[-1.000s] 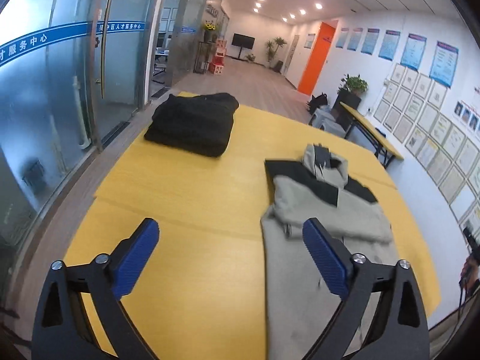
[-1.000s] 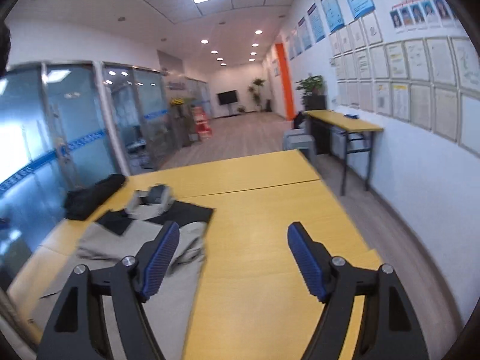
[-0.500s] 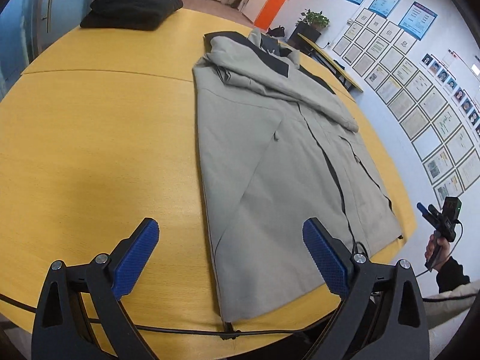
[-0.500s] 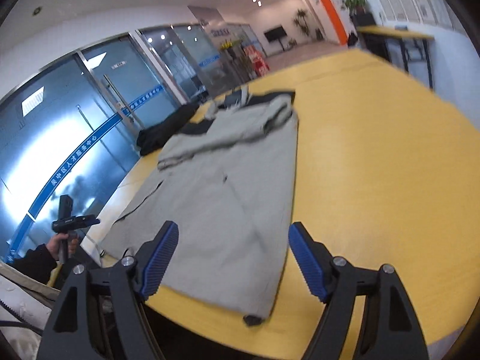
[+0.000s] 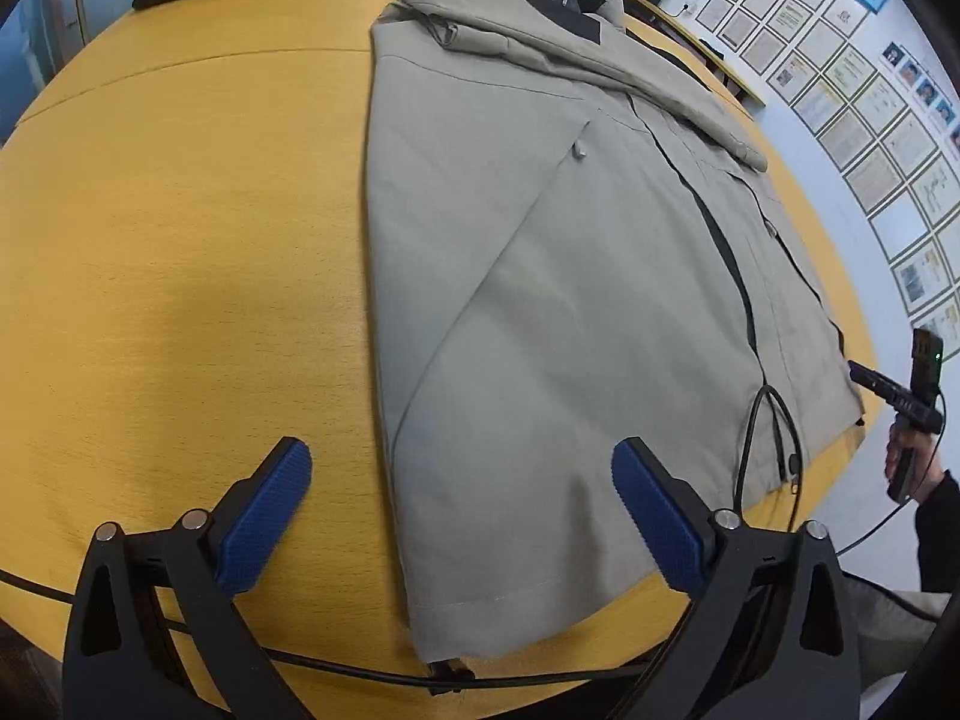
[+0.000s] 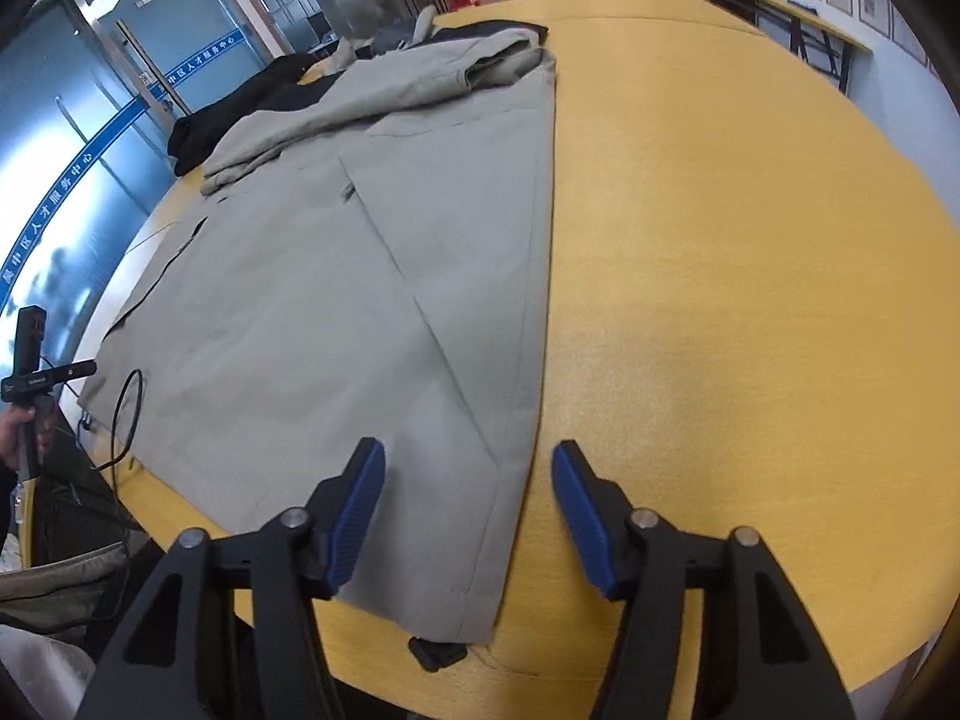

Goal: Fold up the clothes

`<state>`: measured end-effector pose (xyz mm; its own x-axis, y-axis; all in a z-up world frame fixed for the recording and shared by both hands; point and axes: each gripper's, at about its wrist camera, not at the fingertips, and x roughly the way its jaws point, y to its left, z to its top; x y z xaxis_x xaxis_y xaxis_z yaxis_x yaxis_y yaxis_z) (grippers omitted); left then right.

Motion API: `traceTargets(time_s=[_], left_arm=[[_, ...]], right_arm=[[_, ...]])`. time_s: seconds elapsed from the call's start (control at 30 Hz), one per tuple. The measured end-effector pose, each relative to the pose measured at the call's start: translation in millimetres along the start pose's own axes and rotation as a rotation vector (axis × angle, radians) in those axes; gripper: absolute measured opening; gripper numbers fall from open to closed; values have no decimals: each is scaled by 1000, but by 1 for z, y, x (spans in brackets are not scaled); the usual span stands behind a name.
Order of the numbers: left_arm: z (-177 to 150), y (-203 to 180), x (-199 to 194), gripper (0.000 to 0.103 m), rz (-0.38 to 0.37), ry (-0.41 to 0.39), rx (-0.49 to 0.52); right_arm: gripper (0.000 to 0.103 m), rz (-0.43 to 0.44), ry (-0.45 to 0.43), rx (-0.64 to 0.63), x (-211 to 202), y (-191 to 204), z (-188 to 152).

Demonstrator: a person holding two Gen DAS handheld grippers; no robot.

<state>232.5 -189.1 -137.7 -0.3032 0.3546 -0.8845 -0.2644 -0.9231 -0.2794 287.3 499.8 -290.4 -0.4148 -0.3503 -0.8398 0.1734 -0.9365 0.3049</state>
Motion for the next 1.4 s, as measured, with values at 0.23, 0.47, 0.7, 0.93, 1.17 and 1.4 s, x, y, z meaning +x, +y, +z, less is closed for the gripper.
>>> traceTargets(time_s=[0.23, 0.47, 0.7, 0.93, 1.17, 1.4], left_arm=[[-9, -25, 4, 101, -102, 19, 33], [2, 9, 2, 11, -98, -8, -97], [-6, 30, -9, 2, -223, -46, -199], [-24, 19, -69, 2, -440, -172, -230], [7, 8, -112, 2, -629, -283, -283], [107, 5, -111, 2, -693, -402, -349]], right_arm=[[23, 72, 0, 74, -11, -10, -16], [3, 117, -20, 91, -9, 4, -22], [2, 181, -149, 107, -46, 13, -33], [2, 250, -298, 86, -103, 32, -31], [2, 356, -478, 50, -155, 48, 17], [2, 436, -587, 38, -164, 43, 113]])
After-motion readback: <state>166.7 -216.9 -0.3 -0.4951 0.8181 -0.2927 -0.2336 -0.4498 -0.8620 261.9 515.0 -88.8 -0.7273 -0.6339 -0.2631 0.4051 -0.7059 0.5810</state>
